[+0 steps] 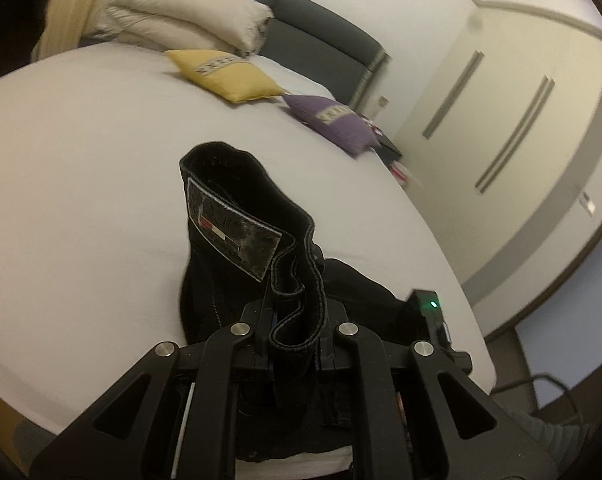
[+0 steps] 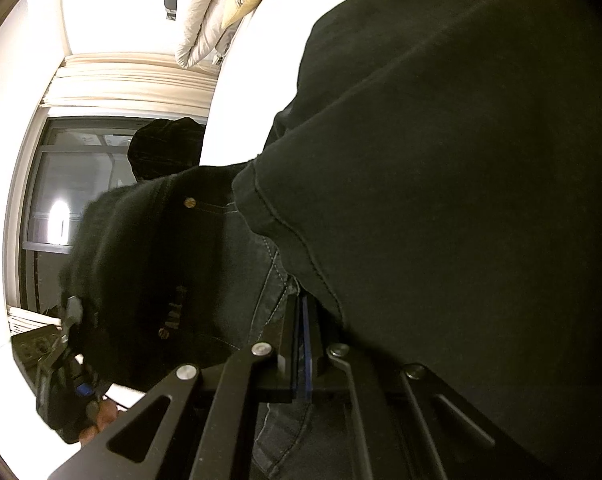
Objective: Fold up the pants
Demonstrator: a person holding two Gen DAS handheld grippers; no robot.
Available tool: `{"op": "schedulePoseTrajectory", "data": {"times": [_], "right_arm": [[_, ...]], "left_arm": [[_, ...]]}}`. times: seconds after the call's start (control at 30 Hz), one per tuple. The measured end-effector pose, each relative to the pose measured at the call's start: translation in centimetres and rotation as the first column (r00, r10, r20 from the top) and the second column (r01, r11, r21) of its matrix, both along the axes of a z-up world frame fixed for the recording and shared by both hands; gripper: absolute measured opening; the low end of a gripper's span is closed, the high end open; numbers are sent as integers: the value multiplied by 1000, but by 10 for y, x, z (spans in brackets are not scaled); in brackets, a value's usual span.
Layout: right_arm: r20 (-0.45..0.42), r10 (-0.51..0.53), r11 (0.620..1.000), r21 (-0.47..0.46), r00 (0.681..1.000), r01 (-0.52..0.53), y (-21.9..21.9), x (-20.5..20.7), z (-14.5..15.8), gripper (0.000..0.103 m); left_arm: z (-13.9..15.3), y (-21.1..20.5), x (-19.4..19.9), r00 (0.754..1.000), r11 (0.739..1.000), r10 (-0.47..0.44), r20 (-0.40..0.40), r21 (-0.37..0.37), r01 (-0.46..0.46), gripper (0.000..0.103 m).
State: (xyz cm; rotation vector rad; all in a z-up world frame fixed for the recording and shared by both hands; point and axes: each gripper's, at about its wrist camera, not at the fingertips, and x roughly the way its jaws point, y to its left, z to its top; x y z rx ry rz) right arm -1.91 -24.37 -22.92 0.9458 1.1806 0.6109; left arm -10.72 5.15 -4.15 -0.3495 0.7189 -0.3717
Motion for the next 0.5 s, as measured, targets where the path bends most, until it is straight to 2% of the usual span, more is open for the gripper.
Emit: {"op": "schedulePoseTrajectory", "data": {"times": [0.07, 0.1, 0.13, 0.17, 0.2, 0.23, 0.3, 0.43, 0.5], "right_arm": [[-7, 5, 1000, -17, 1000, -5, 1, 2, 3, 3], [-12, 3, 1000, -21, 1000, -3, 0, 2, 6, 13], [-8, -3, 1000, -19, 1000, 3, 0, 2, 10, 34], [12, -13, 1000, -10, 1000, 13, -3, 1, 19, 48], [39, -23, 1000, -9, 999, 23, -7, 0, 29, 78], [71, -40, 999, -27, 997, 42, -11, -1, 40, 101], [140, -92, 991, -80, 986, 104, -27, -5, 63, 103], [154, -126, 991, -30, 980, 132, -66, -7, 86, 103], [191, -122, 991, -36, 974, 132, -82, -10, 101, 103]], "left_arm": [[1, -21, 2, 999, 999, -32, -3, 21, 32, 10], [2, -27, 2, 999, 999, -43, -6, 23, 43, 10], [2, -33, 0, 999, 998, -52, -9, 24, 52, 10], [1, -41, -2, 998, 997, -68, -13, 24, 69, 10], [1, -47, -3, 997, 996, -80, -13, 26, 80, 10], [1, -53, -3, 996, 995, -91, -13, 28, 92, 10], [1, -70, -5, 993, 992, -119, -15, 35, 120, 10], [-7, -103, -9, 985, 983, -169, -29, 61, 171, 10], [-15, -126, -13, 977, 974, -209, -44, 77, 211, 10]]}}
